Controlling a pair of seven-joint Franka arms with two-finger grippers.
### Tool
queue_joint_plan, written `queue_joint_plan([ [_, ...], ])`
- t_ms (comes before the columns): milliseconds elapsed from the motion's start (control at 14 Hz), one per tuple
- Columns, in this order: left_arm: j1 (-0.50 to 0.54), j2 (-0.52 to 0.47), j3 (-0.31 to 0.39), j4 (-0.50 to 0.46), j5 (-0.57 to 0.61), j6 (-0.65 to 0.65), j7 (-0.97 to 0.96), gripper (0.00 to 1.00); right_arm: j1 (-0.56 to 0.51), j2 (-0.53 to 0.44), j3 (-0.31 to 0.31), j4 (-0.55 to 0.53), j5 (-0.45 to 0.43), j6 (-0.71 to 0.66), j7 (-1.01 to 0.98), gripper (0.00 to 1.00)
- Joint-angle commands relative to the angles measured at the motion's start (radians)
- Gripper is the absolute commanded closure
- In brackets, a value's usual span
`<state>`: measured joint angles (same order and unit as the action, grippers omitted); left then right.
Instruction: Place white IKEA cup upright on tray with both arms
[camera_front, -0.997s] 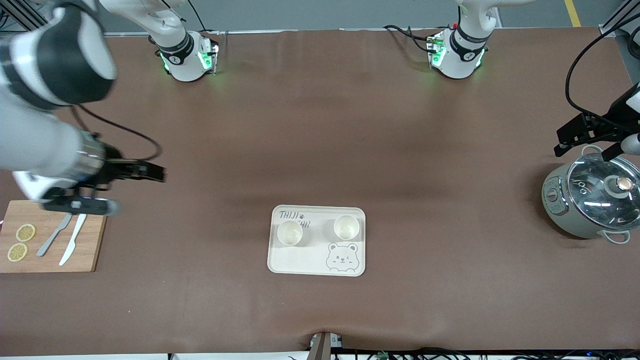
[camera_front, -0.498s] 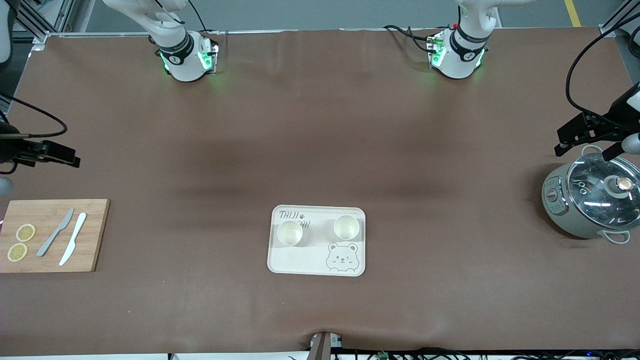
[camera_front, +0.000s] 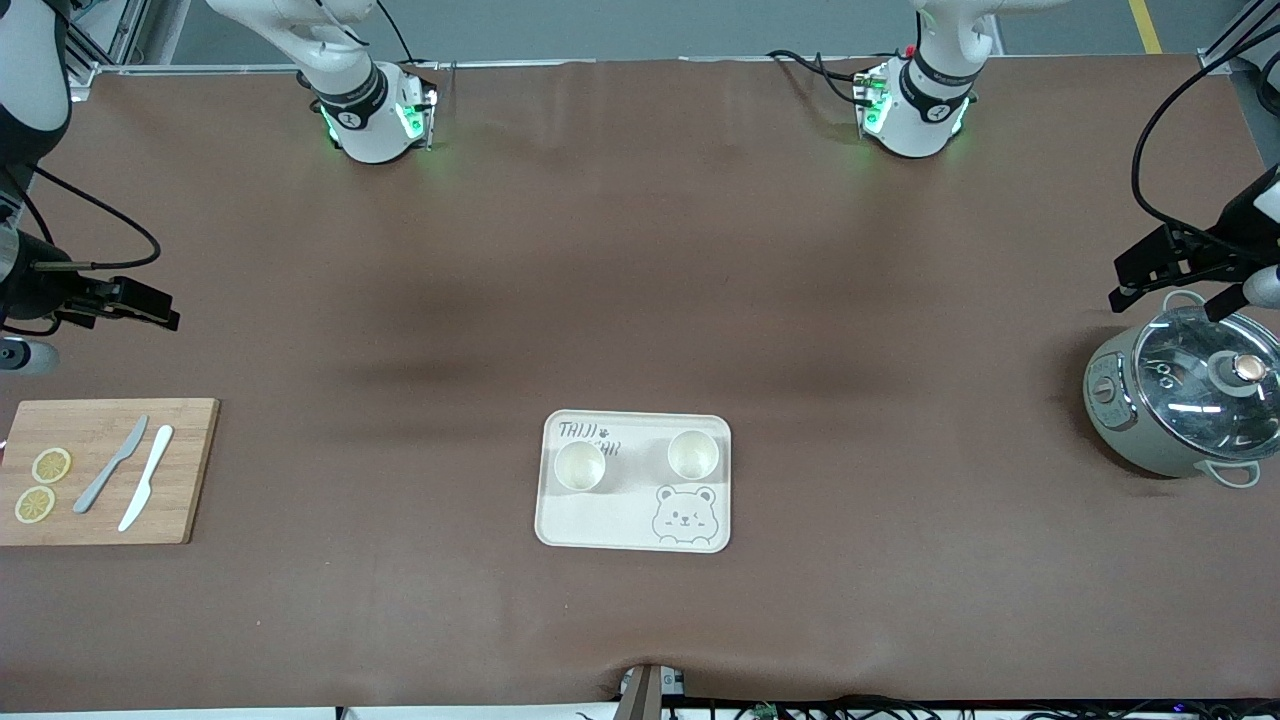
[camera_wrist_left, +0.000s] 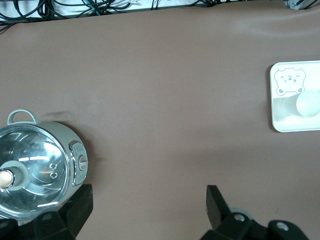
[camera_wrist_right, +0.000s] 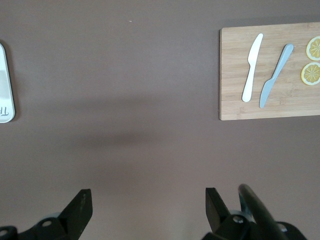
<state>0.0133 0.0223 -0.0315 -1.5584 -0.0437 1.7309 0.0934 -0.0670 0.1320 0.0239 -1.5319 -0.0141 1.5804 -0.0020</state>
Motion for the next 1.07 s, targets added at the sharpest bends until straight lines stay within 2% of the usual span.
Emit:
queue_joint_plan([
  [0, 0.002, 0.002, 0.002, 0.017, -0.024, -0.017, 0.017, 0.00, -0.014, -0.067, 0.016, -0.130, -0.006, 0.093, 0.022, 0.00],
  [71, 0.002, 0.002, 0.001, 0.015, -0.024, -0.017, 0.017, 0.00, -0.010, -0.081, 0.018, -0.160, -0.006, 0.118, 0.031, 0.00],
  [783, 0.002, 0.001, 0.001, 0.014, -0.022, -0.019, 0.015, 0.00, -0.008, -0.081, 0.024, -0.163, 0.003, 0.110, 0.074, 0.00],
  [997, 0.002, -0.001, 0.001, 0.012, -0.024, -0.019, 0.015, 0.00, -0.010, -0.081, 0.021, -0.163, 0.040, 0.109, 0.076, 0.00],
])
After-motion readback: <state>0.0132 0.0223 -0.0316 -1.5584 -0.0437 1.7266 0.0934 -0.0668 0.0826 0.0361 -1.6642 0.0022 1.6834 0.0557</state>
